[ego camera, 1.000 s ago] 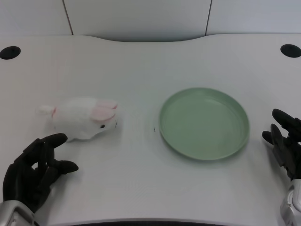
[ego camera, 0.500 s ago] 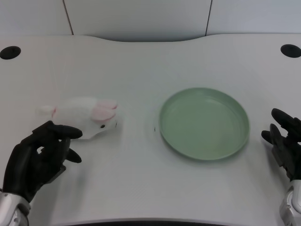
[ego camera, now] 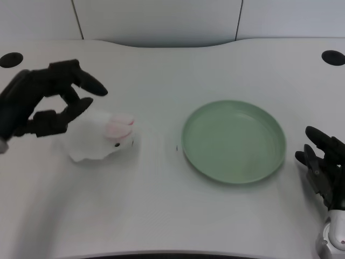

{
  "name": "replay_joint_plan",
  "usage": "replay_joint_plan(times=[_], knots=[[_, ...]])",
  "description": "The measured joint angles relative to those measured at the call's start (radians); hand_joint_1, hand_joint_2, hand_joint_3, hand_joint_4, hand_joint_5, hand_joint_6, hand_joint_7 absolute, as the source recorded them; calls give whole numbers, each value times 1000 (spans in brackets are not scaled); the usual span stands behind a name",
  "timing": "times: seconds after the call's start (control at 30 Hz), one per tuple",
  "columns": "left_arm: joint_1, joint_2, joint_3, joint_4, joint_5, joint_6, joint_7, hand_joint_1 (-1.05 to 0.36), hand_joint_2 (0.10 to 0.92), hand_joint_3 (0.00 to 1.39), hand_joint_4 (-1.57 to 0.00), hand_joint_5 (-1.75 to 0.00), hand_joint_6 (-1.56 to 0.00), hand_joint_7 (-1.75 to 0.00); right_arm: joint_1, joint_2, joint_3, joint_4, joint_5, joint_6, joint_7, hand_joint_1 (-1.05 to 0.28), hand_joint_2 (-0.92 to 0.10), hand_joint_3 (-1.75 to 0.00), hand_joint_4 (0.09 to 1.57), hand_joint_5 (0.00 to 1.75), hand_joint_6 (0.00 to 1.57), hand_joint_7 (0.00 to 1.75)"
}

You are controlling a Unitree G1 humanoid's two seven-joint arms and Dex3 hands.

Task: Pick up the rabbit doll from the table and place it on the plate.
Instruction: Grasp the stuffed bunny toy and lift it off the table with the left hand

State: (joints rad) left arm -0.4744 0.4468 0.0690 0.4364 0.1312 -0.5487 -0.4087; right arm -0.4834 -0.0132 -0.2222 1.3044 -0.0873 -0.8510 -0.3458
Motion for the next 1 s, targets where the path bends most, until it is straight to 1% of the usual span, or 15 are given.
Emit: replay_joint_plan(times=[0.03,0.07,0.1,0.13,0.17,0.2,0.27,0.3,0.37,0.43,0.57,0.63,0.73,0.83,1.0], knots=[[-29,28,-23,1,61,-5,10,-602,921,432,-407,-1181,-535,-479,1,5,-1,0,3,-1,5,-343,-921,-248,904,399,886,0],[-54,53,-46,3,121,-12,28,-664,921,363,-353,-944,-506,-316,2,7,0,-1,4,-1,7,-352,-921,-250,902,397,877,0],[-78,77,-72,6,188,-16,51,-686,921,340,-345,-844,-505,-243,4,8,1,-2,4,-1,7,-356,-921,-251,901,397,874,0],[-102,96,-98,10,254,-15,75,-727,921,302,-282,-720,-462,-161,6,8,3,-2,2,-1,5,-357,-921,-251,903,397,869,0],[-123,112,-121,14,303,-11,91,-748,921,281,-249,-654,-440,-117,6,8,4,-3,-1,-1,3,-357,-921,-251,904,397,865,0],[-141,125,-143,20,343,-3,103,-781,921,226,-224,-532,-413,-64,7,8,5,-4,-3,-1,1,-351,-921,-254,897,392,865,1],[-184,134,-192,47,416,22,110,-860,919,124,-132,-364,-320,-14,10,7,6,-5,-5,-2,-3,-357,-921,-255,896,388,864,1],[-208,137,-218,65,448,38,110,-889,920,90,-103,-318,-283,-7,11,7,6,-6,-5,-3,-3,-360,-921,-254,897,387,864,1],[-255,139,-264,100,490,73,106,-948,921,48,-42,-248,-200,-2,12,7,6,-7,-6,-5,-1,-350,-921,-247,910,391,874,6],[-306,137,-316,149,529,115,88,-997,921,36,-10,-179,-138,-5,14,6,6,-8,-8,-12,-2,-328,-921,-237,930,402,887,12],[-371,117,-386,240,563,157,82,-1041,921,27,0,-129,-107,-3,14,4,3,-8,-6,-15,2,-315,-921,-233,945,416,897,16],[-404,90,-425,320,573,171,81,-1047,907,15,1,-51,-72,-8,17,2,-3,-8,7,-19,19,-334,-921,-243,938,420,900,17],[-443,42,-481,450,594,206,82,-1048,901,8,1,-27,-59,-6,21,2,-5,-9,23,-27,40,-341,-921,-250,926,422,896,14],[-471,0,-514,552,601,215,84,-1048,886,1,-2,-21,-53,-3,27,1,-6,-12,27,-31,43,-339,-921,-253,922,428,886,8],[-522,-65,-544,701,601,252,82,-1048,884,2,-17,-14,-48,-5,43,1,-3,-17,27,-34,41,-340,-921,-242,925,437,881,4]])
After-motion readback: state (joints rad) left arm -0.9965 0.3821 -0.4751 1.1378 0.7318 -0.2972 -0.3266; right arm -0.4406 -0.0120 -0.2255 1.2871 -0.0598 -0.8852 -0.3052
